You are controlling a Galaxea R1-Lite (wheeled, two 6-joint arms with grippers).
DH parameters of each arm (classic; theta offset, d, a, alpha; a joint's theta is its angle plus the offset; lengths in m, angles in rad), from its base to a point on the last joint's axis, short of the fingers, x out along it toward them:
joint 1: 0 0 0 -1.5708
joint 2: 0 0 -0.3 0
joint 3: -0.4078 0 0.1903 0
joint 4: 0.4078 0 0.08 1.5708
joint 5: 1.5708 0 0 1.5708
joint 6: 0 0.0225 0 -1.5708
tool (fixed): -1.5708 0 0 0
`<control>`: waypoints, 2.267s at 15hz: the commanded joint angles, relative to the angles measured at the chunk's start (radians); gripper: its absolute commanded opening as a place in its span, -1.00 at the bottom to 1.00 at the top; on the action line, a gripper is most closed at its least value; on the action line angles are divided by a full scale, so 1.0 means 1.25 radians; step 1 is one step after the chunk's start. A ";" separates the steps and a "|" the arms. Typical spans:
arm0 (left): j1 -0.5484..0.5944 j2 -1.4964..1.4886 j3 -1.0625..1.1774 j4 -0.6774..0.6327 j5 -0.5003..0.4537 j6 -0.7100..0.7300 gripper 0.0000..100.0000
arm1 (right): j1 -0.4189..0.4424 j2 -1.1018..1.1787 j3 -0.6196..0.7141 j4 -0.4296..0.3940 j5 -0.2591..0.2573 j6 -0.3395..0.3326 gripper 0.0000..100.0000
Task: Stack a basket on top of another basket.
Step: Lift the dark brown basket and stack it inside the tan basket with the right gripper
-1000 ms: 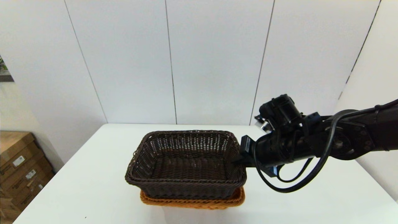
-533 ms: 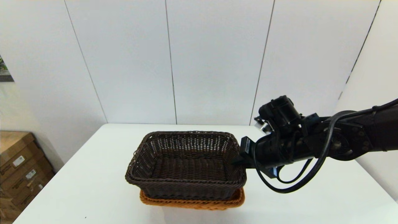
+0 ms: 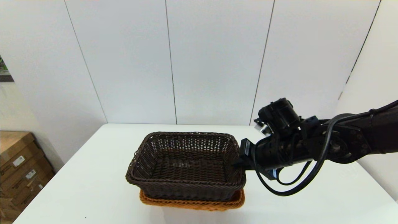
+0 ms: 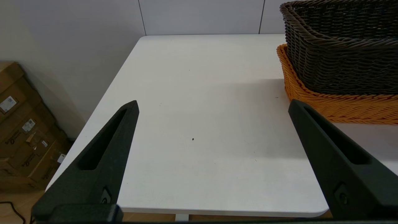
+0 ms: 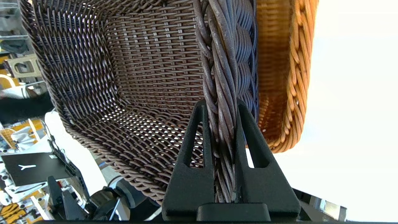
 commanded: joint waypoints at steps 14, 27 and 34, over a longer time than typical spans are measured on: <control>0.000 0.001 0.000 0.000 0.000 0.000 1.00 | 0.004 0.010 0.034 -0.035 -0.007 -0.056 -1.00; 0.000 0.001 0.000 0.000 0.000 0.000 1.00 | 0.000 0.014 0.053 -0.036 -0.025 -0.075 1.00; 0.000 0.001 0.000 0.000 0.000 0.000 1.00 | -0.002 -0.003 0.045 -0.037 -0.055 -0.076 1.00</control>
